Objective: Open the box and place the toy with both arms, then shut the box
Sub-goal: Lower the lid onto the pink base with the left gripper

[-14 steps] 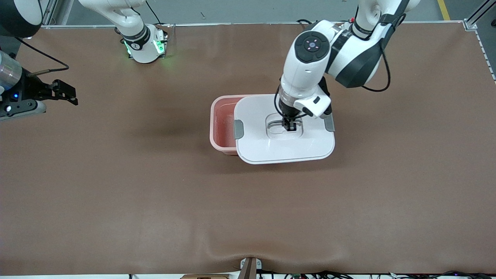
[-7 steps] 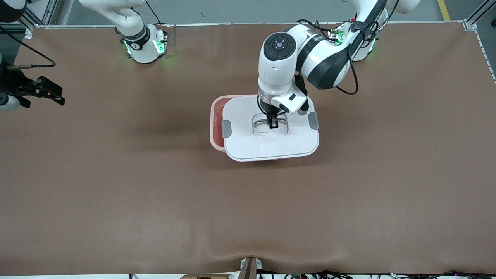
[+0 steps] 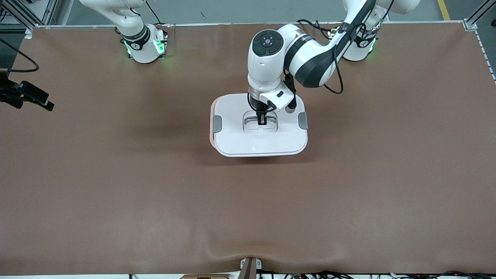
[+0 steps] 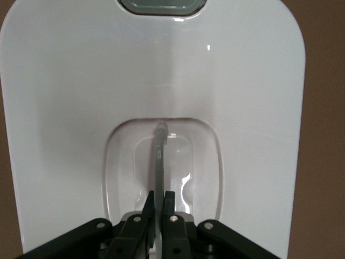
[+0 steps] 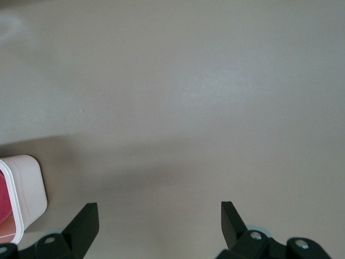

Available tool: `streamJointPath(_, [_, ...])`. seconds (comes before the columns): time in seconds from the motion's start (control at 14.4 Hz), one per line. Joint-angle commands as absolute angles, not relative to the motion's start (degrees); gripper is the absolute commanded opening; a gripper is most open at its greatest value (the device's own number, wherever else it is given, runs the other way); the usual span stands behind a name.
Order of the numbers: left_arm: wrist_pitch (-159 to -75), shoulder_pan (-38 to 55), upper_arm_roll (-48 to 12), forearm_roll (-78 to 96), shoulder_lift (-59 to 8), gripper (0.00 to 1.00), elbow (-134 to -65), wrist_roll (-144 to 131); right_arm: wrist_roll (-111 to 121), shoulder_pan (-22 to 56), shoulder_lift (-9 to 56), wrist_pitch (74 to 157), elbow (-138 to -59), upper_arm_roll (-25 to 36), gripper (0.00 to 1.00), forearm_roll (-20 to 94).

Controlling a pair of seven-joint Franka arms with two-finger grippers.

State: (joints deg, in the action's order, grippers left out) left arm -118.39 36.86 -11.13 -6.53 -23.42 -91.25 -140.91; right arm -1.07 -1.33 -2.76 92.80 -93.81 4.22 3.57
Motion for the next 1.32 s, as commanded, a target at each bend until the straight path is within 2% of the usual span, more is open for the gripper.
streamJointPath(0.0, [-118.83,37.62,-11.07,-8.09,-23.47,0.00,-91.58,-142.12,2.45,-2.98,-2.11,89.13,-92.02,3.34,1.00,3.96])
streamJointPath(0.28, [-119.00,38.58,-11.07,-8.70,-23.73,0.00,-91.67,-144.58,2.02,-2.90,-2.72,85.61,-92.46,3.25,1.00,3.87])
streamJointPath(0.49, [-122.59,38.67,-11.07,-8.79,-23.64,0.00,-93.86,-145.02,2.37,-3.08,-2.90,82.89,-91.93,3.25,1.00,3.87])
streamJointPath(1.25, [-126.39,39.64,-11.07,-8.79,-23.64,0.00,-96.68,-146.78,2.02,-0.71,-2.99,83.58,-90.97,2.64,1.00,0.18])
